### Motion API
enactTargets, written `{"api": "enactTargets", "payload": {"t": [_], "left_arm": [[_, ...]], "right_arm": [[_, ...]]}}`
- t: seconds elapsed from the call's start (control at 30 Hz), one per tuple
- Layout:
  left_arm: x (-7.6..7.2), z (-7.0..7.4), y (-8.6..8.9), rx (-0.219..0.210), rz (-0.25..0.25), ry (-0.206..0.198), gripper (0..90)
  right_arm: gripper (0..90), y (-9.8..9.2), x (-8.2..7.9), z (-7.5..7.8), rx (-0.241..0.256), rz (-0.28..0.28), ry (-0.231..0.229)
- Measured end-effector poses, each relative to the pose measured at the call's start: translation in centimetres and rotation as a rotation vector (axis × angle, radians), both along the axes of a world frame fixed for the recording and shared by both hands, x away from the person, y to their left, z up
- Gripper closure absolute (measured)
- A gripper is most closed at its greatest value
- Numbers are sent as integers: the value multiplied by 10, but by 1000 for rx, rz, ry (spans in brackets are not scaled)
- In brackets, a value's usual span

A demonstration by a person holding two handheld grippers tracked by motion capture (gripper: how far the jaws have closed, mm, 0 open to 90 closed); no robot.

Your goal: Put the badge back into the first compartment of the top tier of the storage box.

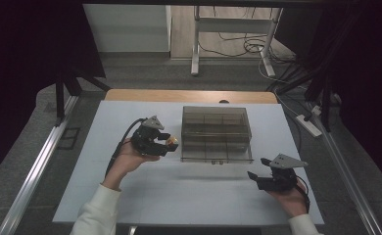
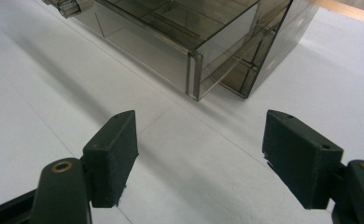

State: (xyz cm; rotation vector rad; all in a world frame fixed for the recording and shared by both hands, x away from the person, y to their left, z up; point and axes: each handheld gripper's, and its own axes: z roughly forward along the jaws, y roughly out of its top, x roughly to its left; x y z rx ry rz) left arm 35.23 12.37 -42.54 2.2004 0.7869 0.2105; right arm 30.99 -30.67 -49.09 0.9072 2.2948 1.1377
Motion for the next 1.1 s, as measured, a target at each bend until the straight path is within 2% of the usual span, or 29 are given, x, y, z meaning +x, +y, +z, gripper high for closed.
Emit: {"api": "enactTargets", "payload": {"t": [0.2, 0.4, 0.67, 1.1], "left_arm": [[-2, 1, -3, -23, -3, -16, 469], [-2, 1, -7, -27, -11, -19, 469], [-3, 1, -12, -44, -5, -47, 469], [-1, -3, -24, -73, -14, -37, 469]], "right_arm": [[261, 0, 0, 0, -1, 1, 1], [261, 0, 0, -1, -6, 1, 1], [261, 0, 0, -1, -5, -1, 4], [262, 1, 1, -1, -7, 0, 5]]}}
